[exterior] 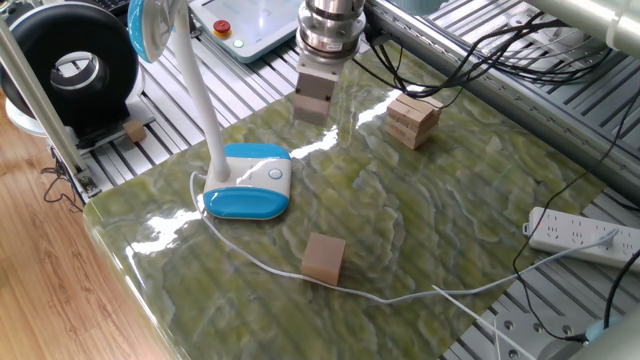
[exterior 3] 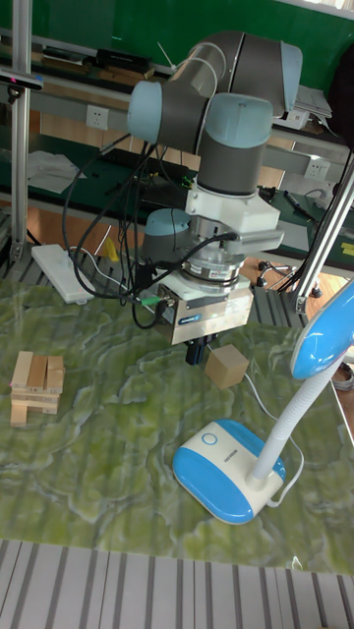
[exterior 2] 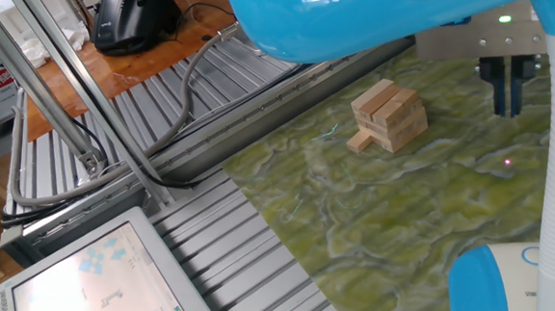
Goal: Turn on the desk lamp by pressing the button
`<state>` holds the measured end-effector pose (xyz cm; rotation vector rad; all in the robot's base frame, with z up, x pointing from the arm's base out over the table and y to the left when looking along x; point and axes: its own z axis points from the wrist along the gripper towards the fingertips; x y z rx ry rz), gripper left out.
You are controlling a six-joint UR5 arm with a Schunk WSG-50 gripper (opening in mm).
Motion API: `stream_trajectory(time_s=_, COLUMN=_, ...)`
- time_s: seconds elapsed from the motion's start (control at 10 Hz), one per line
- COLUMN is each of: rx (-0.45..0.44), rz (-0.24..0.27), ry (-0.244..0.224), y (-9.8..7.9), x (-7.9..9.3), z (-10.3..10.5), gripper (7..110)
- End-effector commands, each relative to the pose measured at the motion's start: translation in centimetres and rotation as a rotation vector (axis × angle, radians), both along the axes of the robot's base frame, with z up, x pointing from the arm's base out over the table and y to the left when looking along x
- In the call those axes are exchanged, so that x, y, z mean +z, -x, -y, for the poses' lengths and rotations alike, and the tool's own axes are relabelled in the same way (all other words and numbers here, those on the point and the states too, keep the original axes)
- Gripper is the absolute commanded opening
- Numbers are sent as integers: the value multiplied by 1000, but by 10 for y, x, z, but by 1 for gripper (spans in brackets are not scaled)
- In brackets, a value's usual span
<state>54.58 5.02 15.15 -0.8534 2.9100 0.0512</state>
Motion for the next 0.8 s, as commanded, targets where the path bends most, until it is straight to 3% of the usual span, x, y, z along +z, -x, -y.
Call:
stream_trajectory(time_s=0.0, rx=-146, rz=-20, ry=9, y=0, x=9, z=-4, gripper=7)
stream_trajectory(time_s=0.1, rx=-171, rz=5, ry=12, y=-7, x=10, z=-2, gripper=7)
stream_trajectory(time_s=0.2, rx=-199, rz=60, ry=56, y=-20, x=11, z=12, gripper=7)
stream_trajectory(time_s=0.3, rx=-247, rz=37, ry=197, y=-10, x=10, z=53, gripper=7)
stream_trajectory(time_s=0.4, rx=-261, rz=18, ry=296, y=-2, x=13, z=81, gripper=7)
stream_trajectory(time_s=0.5, rx=-267, rz=-95, ry=162, y=20, x=6, z=48, gripper=7)
stream_trajectory(time_s=0.6, rx=-234, rz=-131, ry=44, y=22, x=8, z=26, gripper=44)
stream_trajectory(time_s=0.7, rx=-219, rz=-134, ry=9, y=20, x=9, z=25, gripper=44)
